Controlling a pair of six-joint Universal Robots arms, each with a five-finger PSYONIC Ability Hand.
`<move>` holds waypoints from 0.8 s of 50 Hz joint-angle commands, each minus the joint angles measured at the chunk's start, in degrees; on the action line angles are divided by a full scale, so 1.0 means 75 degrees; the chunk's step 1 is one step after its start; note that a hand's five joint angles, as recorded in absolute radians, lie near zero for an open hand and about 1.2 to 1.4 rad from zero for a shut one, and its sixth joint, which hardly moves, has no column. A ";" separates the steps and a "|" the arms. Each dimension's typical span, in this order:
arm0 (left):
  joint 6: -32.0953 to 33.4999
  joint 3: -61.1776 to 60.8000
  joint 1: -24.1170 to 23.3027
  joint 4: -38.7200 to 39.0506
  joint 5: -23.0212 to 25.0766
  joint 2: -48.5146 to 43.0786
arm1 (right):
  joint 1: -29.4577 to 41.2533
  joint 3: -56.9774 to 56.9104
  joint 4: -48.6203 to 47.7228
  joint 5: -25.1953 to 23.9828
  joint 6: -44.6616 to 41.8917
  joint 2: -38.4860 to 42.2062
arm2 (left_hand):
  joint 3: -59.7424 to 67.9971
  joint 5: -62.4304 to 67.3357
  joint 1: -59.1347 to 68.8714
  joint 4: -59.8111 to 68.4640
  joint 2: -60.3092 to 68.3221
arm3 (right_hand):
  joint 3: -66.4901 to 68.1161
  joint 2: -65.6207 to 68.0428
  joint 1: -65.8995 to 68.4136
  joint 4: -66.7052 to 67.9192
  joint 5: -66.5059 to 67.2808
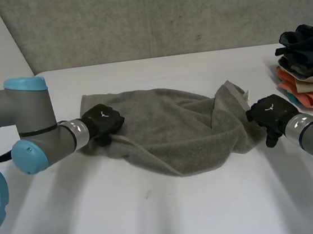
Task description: Fold the laundry.
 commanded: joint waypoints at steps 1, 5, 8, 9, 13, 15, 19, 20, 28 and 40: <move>-0.0037 -0.0595 0.0020 0.0526 -0.0458 0.0451 | -0.0008 -0.0542 -0.0118 -0.0217 0.0007 0.0520 | 0.1709 0.1797 0.1857 0.1641 0.1658 | 0.1153 0.1165 0.1175 0.1140 0.1061; -0.0119 -0.1122 0.0114 0.0866 -0.0611 0.0919 | -0.0008 -0.0858 -0.0060 -0.0264 0.0007 0.0813 | 0.1709 0.1797 0.1857 0.1641 0.1658 | 0.1310 0.1322 0.1332 0.1297 0.1218; -0.0306 -0.1568 0.0196 0.1089 -0.0670 0.1341 | 0.0003 -0.1022 0.0011 -0.0345 -0.0040 0.0978 | 0.1709 0.1797 0.1857 0.1641 0.1658 | 0.1377 0.1389 0.1399 0.1364 0.1286; -0.0353 -0.1673 0.0219 0.1136 -0.0670 0.1435 | 0.0003 -0.1046 0.0011 -0.0369 -0.0040 0.1013 | 0.1709 0.1797 0.1857 0.1641 0.1658 | 0.1377 0.1389 0.1399 0.1364 0.1286; -0.0751 -0.2200 0.0348 0.1253 -0.0647 0.1938 | -0.0008 -0.1221 -0.0059 -0.0416 0.0018 0.1118 | 0.1709 0.1797 0.1857 0.1641 0.1658 | 0.1646 0.1658 0.1668 0.1633 0.1554; -0.0869 -0.2365 0.0383 0.1265 -0.0623 0.2068 | 0.0027 -0.1327 -0.0106 -0.0428 0.0030 0.1212 | 0.1709 0.1797 0.1857 0.1641 0.1658 | 0.1646 0.1658 0.1668 0.1633 0.1555; -0.1080 -0.2611 0.0500 0.1288 -0.0588 0.2326 | 0.0074 -0.1597 -0.0130 -0.0381 0.0042 0.1388 | 0.1709 0.1797 0.1857 0.1641 0.1658 | 0.2005 0.2017 0.2027 0.1992 0.1913; -0.1115 -0.2635 0.0524 0.1288 -0.0588 0.2361 | 0.0085 -0.1643 -0.0130 -0.0381 0.0054 0.1411 | 0.1709 0.1797 0.1857 0.1641 0.1658 | 0.2072 0.2084 0.2094 0.2059 0.1980; -0.1455 -0.2799 0.0805 0.1300 -0.0623 0.2596 | 0.0261 -0.2182 -0.0235 -0.0358 0.0276 0.1681 | 0.1709 0.1797 0.1857 0.1641 0.1658 | 0.2566 0.2578 0.2588 0.2553 0.2474; -0.2029 -0.2928 0.1075 0.1195 -0.0635 0.2842 | 0.0297 -0.2898 -0.0247 0.0169 0.0662 0.1858 | 0.1709 0.1797 0.1857 0.1641 0.1658 | 0.6785 0.6798 0.6807 0.6773 0.6694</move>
